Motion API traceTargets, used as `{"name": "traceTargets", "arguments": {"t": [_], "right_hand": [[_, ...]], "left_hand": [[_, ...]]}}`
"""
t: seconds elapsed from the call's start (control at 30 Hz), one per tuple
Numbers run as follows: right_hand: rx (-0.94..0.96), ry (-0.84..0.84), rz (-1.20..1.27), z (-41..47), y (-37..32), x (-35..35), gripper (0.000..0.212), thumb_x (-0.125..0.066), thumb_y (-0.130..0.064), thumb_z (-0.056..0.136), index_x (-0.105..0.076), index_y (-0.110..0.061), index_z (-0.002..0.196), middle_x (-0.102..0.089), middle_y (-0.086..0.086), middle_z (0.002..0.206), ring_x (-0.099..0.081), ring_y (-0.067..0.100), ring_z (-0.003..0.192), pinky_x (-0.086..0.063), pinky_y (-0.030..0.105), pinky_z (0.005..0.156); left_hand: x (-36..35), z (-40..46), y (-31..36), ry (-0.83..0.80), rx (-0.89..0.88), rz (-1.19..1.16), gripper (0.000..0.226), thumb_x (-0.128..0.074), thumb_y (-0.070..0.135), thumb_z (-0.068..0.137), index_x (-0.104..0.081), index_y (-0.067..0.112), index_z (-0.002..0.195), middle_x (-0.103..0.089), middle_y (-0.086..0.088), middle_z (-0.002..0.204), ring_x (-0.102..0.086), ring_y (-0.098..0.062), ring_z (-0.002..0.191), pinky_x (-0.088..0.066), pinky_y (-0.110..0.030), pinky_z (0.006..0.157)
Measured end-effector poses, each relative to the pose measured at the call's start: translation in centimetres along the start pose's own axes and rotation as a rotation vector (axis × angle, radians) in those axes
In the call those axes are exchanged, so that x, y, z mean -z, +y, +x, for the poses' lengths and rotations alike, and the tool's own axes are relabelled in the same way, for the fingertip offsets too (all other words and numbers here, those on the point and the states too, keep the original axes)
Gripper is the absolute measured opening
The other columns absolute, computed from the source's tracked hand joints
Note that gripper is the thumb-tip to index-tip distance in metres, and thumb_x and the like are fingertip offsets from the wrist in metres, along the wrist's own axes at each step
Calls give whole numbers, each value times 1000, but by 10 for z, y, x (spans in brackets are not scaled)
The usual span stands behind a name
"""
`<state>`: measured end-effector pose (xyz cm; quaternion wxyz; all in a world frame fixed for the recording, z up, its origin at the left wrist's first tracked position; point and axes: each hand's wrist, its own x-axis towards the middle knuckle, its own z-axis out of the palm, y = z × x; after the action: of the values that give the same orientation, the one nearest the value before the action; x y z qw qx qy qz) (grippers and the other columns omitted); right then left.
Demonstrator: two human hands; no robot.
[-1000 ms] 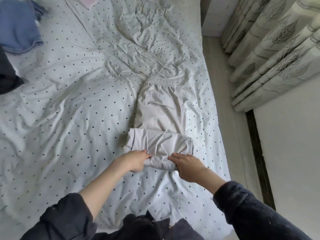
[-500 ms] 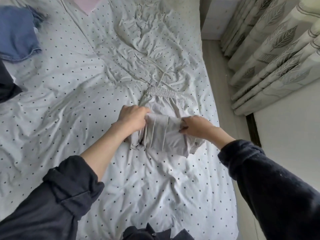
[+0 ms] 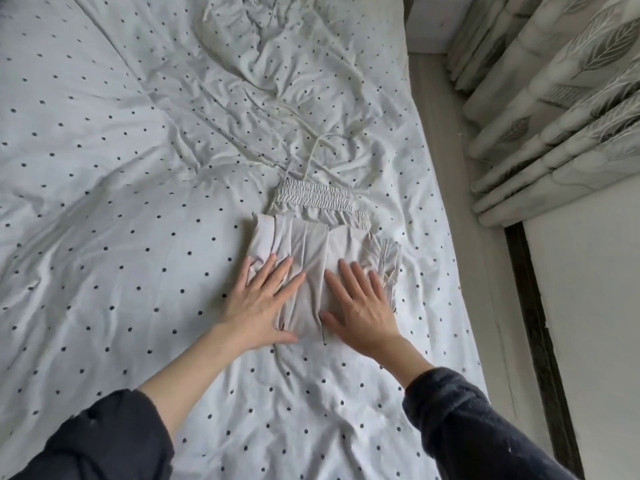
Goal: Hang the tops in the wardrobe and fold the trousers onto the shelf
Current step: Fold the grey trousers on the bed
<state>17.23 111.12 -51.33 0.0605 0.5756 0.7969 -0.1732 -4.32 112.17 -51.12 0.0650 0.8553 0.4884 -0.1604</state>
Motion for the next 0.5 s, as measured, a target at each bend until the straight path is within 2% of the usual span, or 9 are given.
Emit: {"name": "traceTargets", "arguments": {"t": [0.1,0.17,0.27,0.37,0.43,0.5], "right_hand": [[28,-5,-6,9,7,-19,65,-34,-55,86,-47,-15,136,-45,16,143,-44,36,130,-34,51,107],[44,-2,-5,11,10,-25,65,-34,-54,87,-45,-15,137,-42,16,145,-41,36,132,-23,50,108],[90,54,15,4,13,-21,71,-30,-58,90,-35,-14,145,-29,14,152,-28,33,140,-12,48,112],[209,101,-19,-20,14,-16,89,-32,-72,85,-20,-13,150,-18,10,157,-15,29,145,-8,52,114],[252,99,-79,-34,16,-18,98,-50,-70,77,-20,-12,150,-20,11,156,-17,30,144,-13,53,113],[237,115,-126,-41,18,-20,92,-70,-47,72,-29,-11,146,-29,13,153,-27,32,141,-21,52,110]], "left_hand": [[-9,7,8,-36,8,26,138,-73,78,24,-40,13,141,-37,-19,147,-29,-36,137,-18,-60,105],[-14,9,15,1,23,20,138,-83,65,21,-39,11,140,-39,-21,145,-28,-38,136,-15,-62,106],[-12,5,21,122,42,25,121,-90,33,36,-33,11,140,-35,-21,148,-22,-37,139,-12,-63,107],[-7,-7,20,171,30,56,103,-81,14,50,-33,10,140,-27,-18,151,-13,-35,144,-17,-65,107],[-4,-10,20,176,20,50,93,-79,11,52,-39,8,136,-39,-20,145,-28,-36,139,-26,-65,105],[0,-13,24,169,15,6,77,-73,7,53,-49,6,126,-54,-21,132,-49,-38,125,-44,-60,94]]}}
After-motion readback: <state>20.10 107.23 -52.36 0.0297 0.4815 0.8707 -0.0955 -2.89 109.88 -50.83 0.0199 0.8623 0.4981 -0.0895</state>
